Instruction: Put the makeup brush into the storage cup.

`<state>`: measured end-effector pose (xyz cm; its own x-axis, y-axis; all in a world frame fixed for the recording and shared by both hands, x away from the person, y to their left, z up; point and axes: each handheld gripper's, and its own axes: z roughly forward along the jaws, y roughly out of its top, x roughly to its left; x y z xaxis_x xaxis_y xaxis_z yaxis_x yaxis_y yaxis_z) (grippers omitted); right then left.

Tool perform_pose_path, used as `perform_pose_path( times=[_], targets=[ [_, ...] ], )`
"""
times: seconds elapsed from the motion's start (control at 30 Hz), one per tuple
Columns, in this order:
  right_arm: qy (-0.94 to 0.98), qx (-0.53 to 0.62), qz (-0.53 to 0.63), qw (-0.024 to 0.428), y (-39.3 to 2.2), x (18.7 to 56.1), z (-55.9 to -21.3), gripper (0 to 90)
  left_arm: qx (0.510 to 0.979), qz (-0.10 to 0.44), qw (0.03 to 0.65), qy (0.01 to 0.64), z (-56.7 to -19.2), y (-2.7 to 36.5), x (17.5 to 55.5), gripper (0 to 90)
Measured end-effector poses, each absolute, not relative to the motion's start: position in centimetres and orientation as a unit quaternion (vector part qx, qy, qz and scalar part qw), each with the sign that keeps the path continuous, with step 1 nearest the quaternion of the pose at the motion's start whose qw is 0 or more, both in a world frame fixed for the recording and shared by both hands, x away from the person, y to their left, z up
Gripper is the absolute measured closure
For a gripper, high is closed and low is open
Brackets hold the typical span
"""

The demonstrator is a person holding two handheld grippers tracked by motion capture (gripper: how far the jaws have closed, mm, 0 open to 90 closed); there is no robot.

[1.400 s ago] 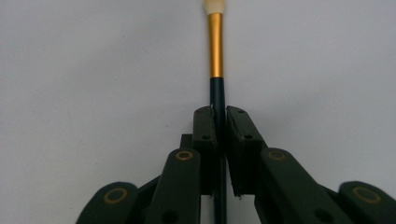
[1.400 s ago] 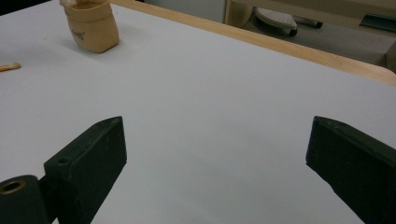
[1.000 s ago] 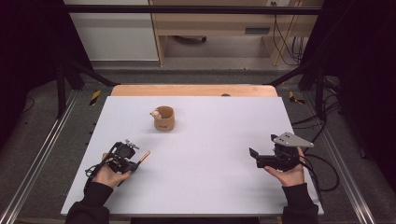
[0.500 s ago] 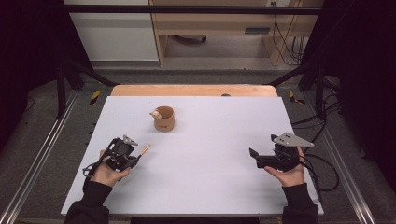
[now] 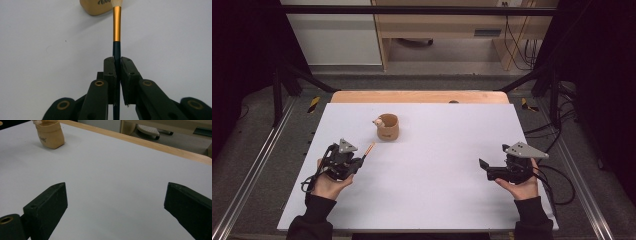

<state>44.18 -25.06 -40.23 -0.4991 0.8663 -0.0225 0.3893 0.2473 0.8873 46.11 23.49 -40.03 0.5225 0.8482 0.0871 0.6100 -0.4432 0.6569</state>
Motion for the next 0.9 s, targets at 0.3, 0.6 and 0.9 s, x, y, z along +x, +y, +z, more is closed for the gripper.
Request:
perform_pose_path(
  times=[0.3,0.6,0.9],
  targets=[
    [0.738,0.429,0.448,0.266,-25.5,44.2,-40.4,5.0,0.798,0.236,0.331,0.444,-39.2,23.3,45.5,82.8],
    [0.737,0.431,0.449,0.265,-25.5,44.2,-40.4,5.0,0.774,0.264,0.369,0.441,-38.3,22.6,45.3,82.8],
    [0.738,0.431,0.448,0.263,-25.5,44.2,-40.5,5.0,0.753,0.282,0.398,0.441,-37.5,22.2,45.6,82.8]
  ],
)
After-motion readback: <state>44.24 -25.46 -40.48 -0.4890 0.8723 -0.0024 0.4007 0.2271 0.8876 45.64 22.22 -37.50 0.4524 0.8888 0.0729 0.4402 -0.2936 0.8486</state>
